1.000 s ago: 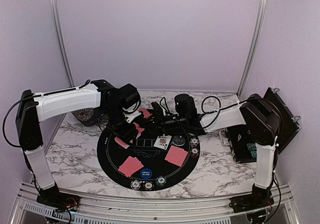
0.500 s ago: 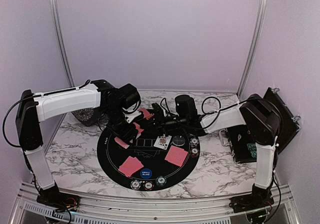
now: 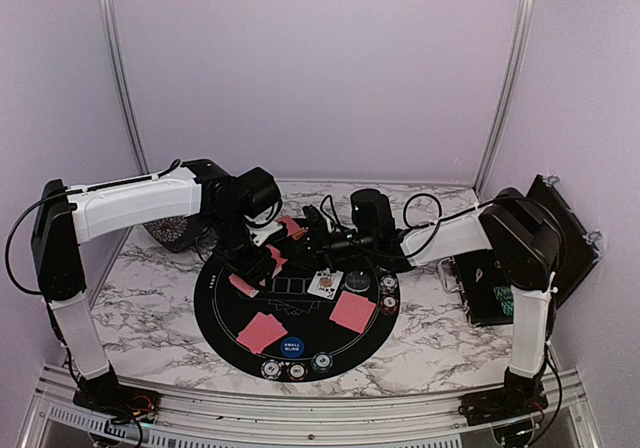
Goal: Distribute texas hold em gaming equipment
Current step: Pick up the poker card from the face-down deck piles.
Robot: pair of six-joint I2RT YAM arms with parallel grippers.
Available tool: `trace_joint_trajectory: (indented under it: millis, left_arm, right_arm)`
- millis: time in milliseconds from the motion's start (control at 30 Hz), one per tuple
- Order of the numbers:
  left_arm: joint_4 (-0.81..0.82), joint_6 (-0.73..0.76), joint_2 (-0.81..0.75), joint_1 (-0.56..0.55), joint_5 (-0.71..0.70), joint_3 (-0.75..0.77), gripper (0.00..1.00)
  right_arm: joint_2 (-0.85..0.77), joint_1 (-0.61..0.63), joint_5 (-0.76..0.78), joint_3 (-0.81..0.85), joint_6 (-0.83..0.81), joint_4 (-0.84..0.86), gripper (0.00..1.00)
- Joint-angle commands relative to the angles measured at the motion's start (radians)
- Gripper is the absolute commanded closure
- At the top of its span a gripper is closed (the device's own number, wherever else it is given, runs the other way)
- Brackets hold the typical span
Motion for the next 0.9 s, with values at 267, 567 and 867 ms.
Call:
trace_joint_trajectory:
  millis: [267,567,867]
  left_arm:
    - [-0.008,-0.007,-0.018,0.006,-0.005,-0.006,0.43]
    - [-0.008,-0.009,-0.022,0.006,-0.01,-0.015,0.43]
    - [-0.007,-0.013,-0.036,0.014,-0.013,-0.031,0.43]
  right_arm:
    - [-0.014,0.0,-0.027,-0.009,0.033,0.069,0.99]
    - [-0.028,-0.026,-0.038,-0.031,0.063,0.112,1.0]
    - [-0.058,-0.059,-0.042,-0.056,0.073,0.134,1.0]
